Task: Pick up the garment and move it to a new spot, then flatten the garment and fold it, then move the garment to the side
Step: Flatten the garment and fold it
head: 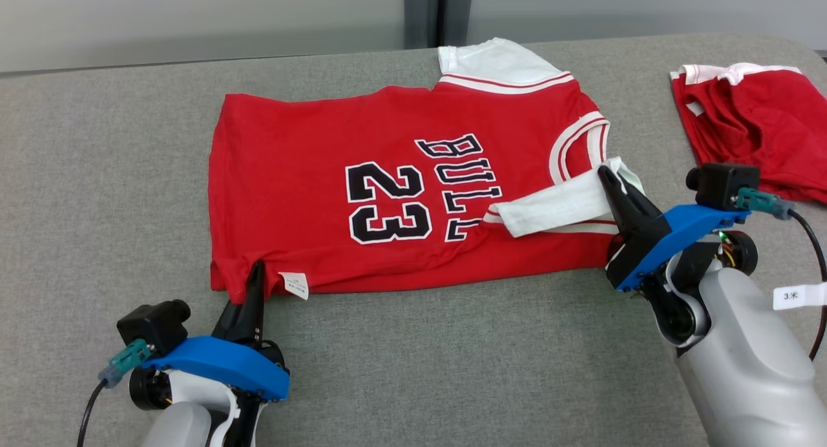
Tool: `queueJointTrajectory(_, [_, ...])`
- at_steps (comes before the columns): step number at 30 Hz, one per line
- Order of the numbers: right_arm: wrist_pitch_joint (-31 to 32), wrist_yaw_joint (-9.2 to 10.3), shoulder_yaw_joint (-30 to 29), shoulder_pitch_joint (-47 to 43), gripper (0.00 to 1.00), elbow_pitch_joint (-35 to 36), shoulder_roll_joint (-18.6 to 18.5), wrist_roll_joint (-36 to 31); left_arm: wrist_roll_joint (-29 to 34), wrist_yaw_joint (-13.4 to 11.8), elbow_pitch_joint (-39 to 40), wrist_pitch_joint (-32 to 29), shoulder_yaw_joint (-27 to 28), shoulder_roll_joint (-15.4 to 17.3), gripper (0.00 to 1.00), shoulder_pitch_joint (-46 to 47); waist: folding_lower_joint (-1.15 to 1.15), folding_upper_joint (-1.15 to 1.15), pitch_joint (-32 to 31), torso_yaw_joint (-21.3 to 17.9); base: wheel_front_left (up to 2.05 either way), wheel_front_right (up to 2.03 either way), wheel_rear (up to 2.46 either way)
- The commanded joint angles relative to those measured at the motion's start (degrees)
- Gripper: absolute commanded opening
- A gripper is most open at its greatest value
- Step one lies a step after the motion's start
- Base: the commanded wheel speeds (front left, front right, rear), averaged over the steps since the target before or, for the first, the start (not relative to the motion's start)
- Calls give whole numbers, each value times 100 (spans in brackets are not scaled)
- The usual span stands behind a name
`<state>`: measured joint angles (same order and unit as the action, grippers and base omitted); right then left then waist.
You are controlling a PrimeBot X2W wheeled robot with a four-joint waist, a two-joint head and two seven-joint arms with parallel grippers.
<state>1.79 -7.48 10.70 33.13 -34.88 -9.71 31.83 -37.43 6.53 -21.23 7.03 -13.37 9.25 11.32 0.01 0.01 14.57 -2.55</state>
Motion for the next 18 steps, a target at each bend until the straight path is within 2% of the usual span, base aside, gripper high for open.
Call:
queueJointTrajectory(1, [-70,-3,30,186,0,-119,-45,49,-26,19,19,-27,26,43,0,142,-1,-1,28,21,0,0,0])
queueJointTrajectory(4, [-209,-3,146,461,0,-434,-28,91,-16,30,9,-54,13,93,0,283,-1,-1,82,27,0,0,0])
queueJointTrajectory(5, [-253,-3,185,542,0,-544,-22,107,-1,30,-8,-55,9,101,22,338,-1,-1,100,25,0,0,0])
queueJointTrajectory(6, [-282,-3,219,622,0,-656,-17,118,30,32,-15,-48,-1,115,49,398,-1,-1,121,23,0,0,0])
queueJointTrajectory(7, [-377,-3,260,715,0,-737,-9,131,39,30,-35,-24,-8,126,100,466,-1,-1,139,22,0,0,0])
queueJointTrajectory(8, [-443,-3,296,795,96,-839,5,161,64,13,-56,23,8,138,100,529,-1,-1,156,20,0,0,0])
queueJointTrajectory(9, [-506,-3,337,847,100,-938,17,175,101,-2,-93,55,5,159,100,582,-1,-1,173,17,0,0,0])
queueJointTrajectory(18, [-1194,-3,815,923,100,-1452,-180,295,321,-20,-474,525,15,234,100,794,-1,-1,112,-14,0,0,0])
